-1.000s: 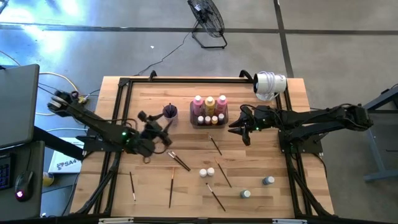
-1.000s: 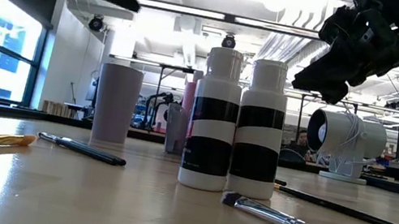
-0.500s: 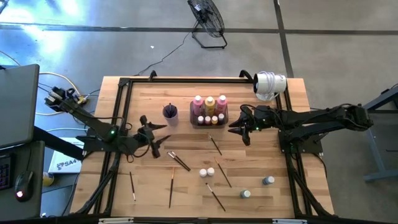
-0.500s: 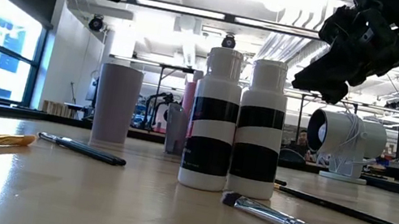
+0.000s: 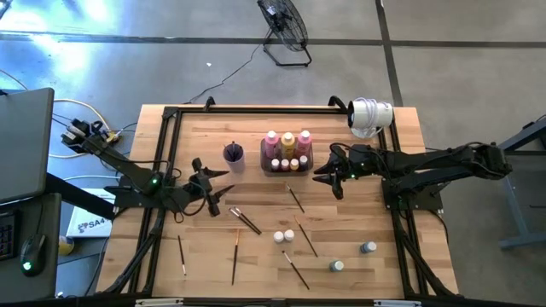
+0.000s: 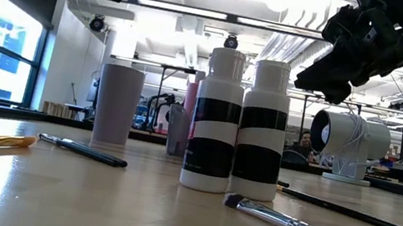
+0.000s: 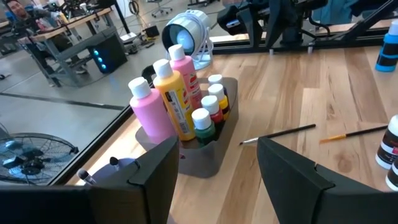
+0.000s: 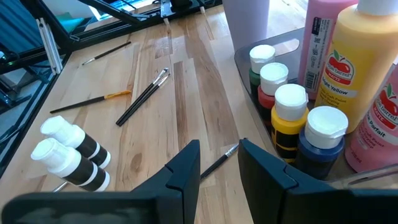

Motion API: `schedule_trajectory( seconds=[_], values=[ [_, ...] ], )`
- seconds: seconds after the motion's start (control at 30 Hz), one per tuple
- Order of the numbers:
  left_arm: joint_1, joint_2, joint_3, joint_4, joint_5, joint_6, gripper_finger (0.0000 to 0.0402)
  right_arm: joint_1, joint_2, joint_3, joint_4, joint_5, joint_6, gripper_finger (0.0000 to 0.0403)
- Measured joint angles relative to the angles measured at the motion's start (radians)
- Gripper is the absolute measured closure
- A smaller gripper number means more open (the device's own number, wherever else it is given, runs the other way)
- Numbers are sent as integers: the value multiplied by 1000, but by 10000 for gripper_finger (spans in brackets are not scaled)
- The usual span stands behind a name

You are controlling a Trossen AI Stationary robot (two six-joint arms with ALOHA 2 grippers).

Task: Pick & Place Paint Supplies
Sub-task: Put the small white paint bottle into the gray bin

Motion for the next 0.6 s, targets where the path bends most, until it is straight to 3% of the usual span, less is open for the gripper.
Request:
schedule_trajectory(
  seconds=[0.6],
  values=[
    [0, 0, 0, 0, -2, 2, 190, 0, 0, 0, 0, 0, 0, 302]
  ],
)
